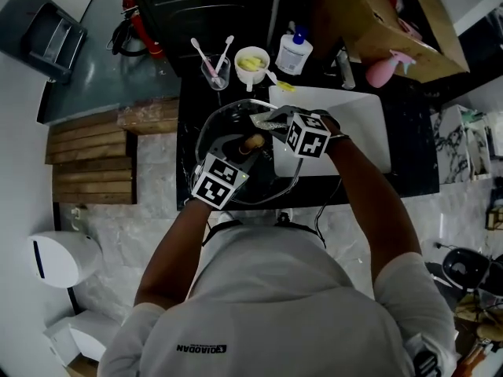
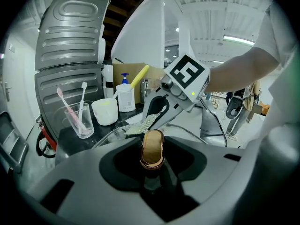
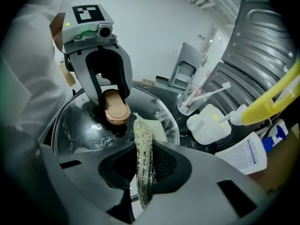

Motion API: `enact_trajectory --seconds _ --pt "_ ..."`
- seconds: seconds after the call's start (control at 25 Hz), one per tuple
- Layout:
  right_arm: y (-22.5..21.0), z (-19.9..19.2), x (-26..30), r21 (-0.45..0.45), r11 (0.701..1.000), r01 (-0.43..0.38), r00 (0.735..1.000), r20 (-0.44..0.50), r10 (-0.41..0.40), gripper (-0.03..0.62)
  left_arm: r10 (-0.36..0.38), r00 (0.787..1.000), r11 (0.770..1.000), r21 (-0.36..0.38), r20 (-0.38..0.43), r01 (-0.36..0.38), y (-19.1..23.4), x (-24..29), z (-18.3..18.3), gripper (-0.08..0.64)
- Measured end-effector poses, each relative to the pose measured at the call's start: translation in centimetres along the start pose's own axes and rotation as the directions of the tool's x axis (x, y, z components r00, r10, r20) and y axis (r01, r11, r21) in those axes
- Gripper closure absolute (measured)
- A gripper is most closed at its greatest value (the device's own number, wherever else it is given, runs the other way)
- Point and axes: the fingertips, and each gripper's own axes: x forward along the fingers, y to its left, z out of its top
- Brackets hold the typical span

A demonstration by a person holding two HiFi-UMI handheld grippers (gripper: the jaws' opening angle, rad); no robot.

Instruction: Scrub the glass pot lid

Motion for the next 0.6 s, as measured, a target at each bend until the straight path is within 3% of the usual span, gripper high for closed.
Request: enact_trajectory --seconds 0.6 --pt "3.8 -1.7 -2.5 0.139 0.989 0.06 0.998 0.02 -0.064 0.514 0.001 1.0 1.0 0.03 0.014 -0.002 0.4 0.2 0.3 0.399"
